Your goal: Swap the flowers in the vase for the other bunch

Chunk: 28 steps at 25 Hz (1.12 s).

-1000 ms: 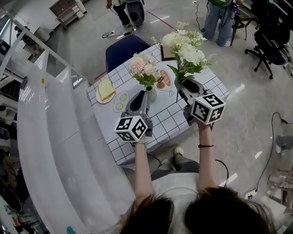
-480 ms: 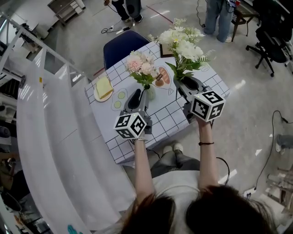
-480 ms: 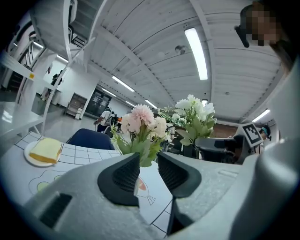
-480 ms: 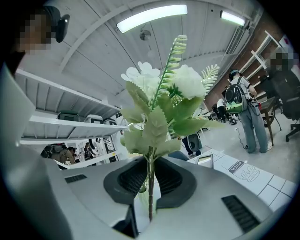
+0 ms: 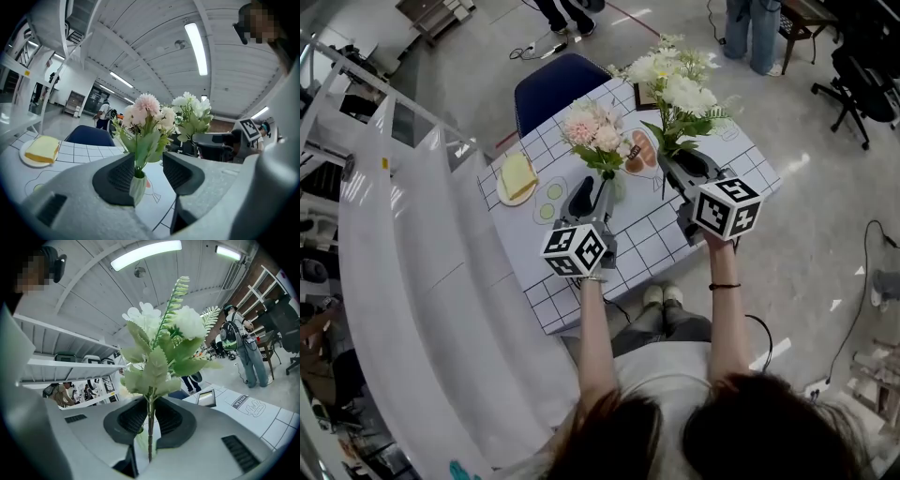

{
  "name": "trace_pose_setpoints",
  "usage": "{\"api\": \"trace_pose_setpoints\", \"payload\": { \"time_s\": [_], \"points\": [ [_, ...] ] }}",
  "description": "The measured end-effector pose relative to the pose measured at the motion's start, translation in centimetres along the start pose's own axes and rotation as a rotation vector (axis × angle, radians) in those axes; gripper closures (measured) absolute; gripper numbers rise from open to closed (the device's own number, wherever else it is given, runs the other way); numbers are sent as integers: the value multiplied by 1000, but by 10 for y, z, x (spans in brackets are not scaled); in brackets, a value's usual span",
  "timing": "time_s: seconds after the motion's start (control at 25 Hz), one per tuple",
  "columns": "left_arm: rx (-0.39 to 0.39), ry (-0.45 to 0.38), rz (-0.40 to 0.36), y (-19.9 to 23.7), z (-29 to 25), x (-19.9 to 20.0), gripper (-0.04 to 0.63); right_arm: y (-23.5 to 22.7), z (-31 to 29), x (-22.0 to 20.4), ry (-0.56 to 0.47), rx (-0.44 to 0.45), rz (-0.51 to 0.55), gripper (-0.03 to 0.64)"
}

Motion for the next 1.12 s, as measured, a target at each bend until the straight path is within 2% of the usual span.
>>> {"api": "trace_pose_setpoints", "payload": {
  "time_s": [0.24, 0.72, 1.12],
  "points": [
    [-11, 24, 15, 5, -13, -10, 391, -7, -9, 1, 11, -7, -1, 569],
    [-14, 47, 29, 16, -32, -27, 380, -23, -24, 1, 21, -12, -9, 569],
    [-21, 52, -9, 18, -48, -30, 380, -30, -31, 4, 21, -19, -2, 569]
  ]
}}
Point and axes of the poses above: the fingertips, and each gripper's own axes: z backward along the fingers, y to its left, x out of its top, the point moved 10 cm from there along z, backward along the fingers, and after that the axes turned 13 degrees about -z, right-handed, at the moved point
